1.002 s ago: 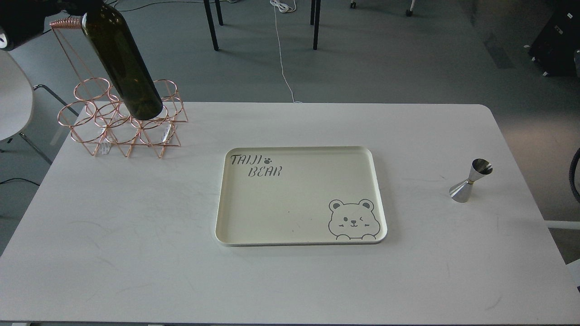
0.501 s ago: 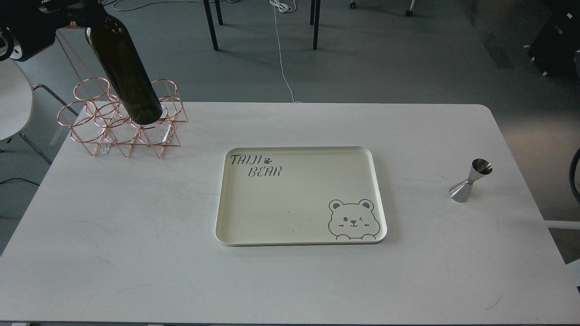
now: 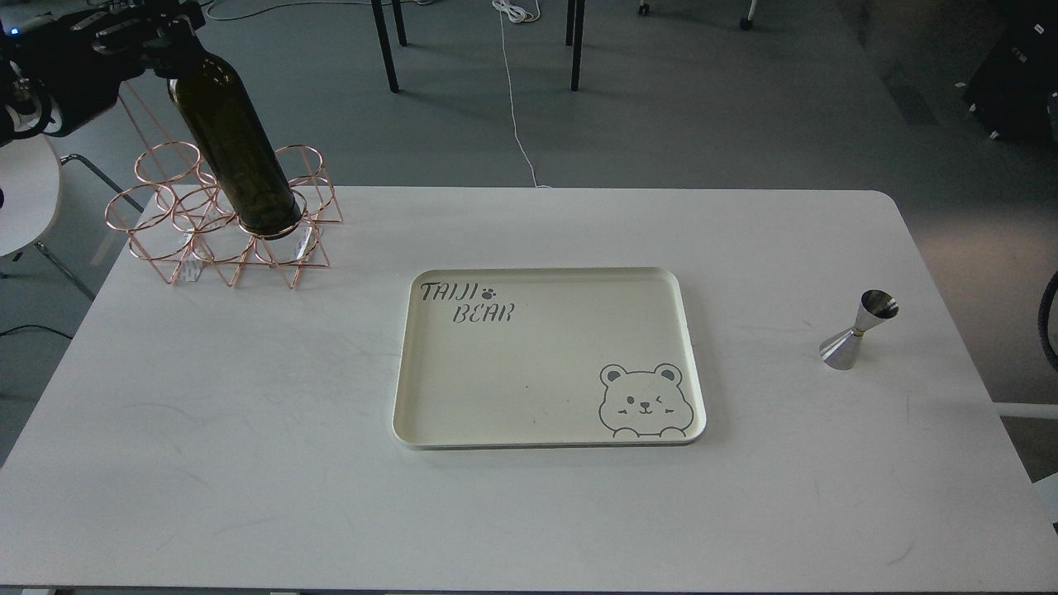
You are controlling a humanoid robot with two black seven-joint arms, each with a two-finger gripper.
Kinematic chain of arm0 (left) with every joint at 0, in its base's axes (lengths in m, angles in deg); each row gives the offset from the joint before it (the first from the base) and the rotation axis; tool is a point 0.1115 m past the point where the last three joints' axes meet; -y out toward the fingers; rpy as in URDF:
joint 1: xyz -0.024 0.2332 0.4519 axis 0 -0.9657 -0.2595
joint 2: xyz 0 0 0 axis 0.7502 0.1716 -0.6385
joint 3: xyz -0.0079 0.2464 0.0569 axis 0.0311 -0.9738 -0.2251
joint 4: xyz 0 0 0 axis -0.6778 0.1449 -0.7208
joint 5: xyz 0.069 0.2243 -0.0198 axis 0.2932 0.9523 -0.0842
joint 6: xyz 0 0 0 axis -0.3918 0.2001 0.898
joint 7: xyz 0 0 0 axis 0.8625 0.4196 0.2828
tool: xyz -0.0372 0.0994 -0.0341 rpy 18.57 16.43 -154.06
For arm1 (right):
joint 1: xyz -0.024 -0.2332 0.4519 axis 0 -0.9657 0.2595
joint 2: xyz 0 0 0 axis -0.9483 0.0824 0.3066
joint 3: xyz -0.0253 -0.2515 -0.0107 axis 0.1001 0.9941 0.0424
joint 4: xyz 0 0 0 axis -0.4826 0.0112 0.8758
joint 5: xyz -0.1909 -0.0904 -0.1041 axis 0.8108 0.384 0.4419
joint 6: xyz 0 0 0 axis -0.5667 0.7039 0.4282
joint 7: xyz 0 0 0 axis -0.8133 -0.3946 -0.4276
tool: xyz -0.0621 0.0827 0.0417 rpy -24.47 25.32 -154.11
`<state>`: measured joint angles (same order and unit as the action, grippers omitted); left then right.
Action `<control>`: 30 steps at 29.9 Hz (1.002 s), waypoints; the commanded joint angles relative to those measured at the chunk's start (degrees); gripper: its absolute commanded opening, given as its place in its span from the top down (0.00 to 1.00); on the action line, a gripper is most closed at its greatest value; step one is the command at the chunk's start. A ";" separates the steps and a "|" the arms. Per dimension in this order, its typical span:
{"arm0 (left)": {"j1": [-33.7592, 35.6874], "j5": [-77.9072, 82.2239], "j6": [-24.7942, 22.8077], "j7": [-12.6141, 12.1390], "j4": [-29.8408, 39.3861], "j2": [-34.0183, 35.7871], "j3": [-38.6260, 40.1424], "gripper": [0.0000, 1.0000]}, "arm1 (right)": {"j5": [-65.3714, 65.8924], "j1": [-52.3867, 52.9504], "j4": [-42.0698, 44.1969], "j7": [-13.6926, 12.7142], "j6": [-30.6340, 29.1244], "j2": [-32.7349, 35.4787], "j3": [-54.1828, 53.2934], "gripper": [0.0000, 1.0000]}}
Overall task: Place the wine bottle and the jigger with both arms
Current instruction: 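Lower the bottle into a slot of the copper wine rack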
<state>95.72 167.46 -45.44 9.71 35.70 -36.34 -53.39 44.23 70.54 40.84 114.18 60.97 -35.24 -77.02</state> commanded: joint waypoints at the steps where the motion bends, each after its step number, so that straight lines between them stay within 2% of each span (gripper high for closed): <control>1: -0.10 0.05 0.42 -0.11 -0.02 -1.03 -0.56 0.78 | 0.00 0.00 -0.02 0.01 0.00 0.00 0.00 0.22; 14: -0.80 -0.30 0.51 -0.02 0.07 -3.58 -3.63 0.70 | 0.00 -0.18 -0.02 0.01 0.00 0.08 0.00 0.22; 18: -0.89 -0.74 0.51 -0.02 0.07 -3.58 -3.63 0.64 | 0.00 -0.09 0.07 0.01 0.00 0.09 0.00 0.22; 23: -0.98 -0.83 0.51 -0.02 0.07 -3.67 -3.63 0.47 | 0.00 -0.18 -0.02 0.01 0.00 0.00 0.00 0.22; 30: -1.51 -0.91 0.51 -0.02 0.07 -3.67 -3.63 0.44 | 0.00 -0.18 -0.02 0.01 0.00 0.00 0.00 0.22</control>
<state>94.61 166.56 -44.94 9.65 35.76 -40.02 -57.02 44.23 70.40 40.82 114.20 60.97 -35.17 -77.03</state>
